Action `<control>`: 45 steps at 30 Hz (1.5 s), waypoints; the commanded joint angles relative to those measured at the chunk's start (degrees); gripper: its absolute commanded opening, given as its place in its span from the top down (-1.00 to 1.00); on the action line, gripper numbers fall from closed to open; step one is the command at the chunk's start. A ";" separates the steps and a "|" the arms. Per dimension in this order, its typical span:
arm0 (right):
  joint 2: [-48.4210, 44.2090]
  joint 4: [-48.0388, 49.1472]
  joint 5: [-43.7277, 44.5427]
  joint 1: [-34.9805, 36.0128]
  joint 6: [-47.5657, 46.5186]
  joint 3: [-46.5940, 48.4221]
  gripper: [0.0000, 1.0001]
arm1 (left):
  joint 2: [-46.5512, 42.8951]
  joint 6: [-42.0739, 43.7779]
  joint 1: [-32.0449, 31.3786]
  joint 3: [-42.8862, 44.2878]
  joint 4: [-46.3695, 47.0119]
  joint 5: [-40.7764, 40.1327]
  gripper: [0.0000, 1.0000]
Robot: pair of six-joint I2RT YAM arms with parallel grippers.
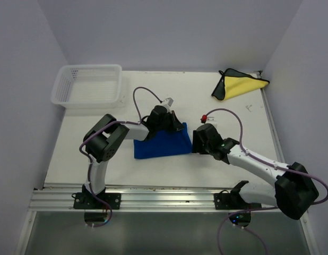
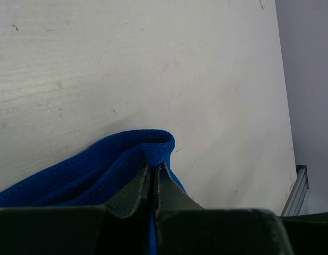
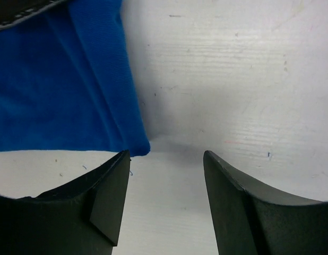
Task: Roll the towels
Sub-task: Roll the towel
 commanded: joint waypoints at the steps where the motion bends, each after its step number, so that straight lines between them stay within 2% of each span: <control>1: 0.37 9.56 -13.29 -5.10 6.45 -2.86 -0.23 | 0.30 1.80 0.62 0.42 2.64 -0.51 1.00; 6: 3.27 19.22 -20.84 -8.97 9.52 -5.58 -0.17 | -0.05 2.06 0.62 0.95 2.38 -0.25 1.00; 13: 6.77 22.57 -20.15 -9.77 9.53 -6.38 -0.11 | 0.30 2.06 0.62 2.35 1.76 0.28 1.00; 21: 7.67 21.43 -18.31 -9.86 6.29 -5.59 0.41 | 0.56 2.06 0.62 3.85 1.32 1.07 1.00; 29: 4.85 14.24 -13.39 -9.42 -0.13 -4.27 0.95 | 1.97 0.14 0.62 4.55 4.48 3.26 1.00; 36: 6.17 6.67 -0.57 -0.56 -5.94 0.03 0.98 | 2.58 -1.01 0.53 4.38 6.94 3.97 1.00; 45: 14.69 -0.53 11.92 7.36 -6.91 5.75 1.00 | 1.18 -1.01 1.41 3.24 7.12 3.27 1.00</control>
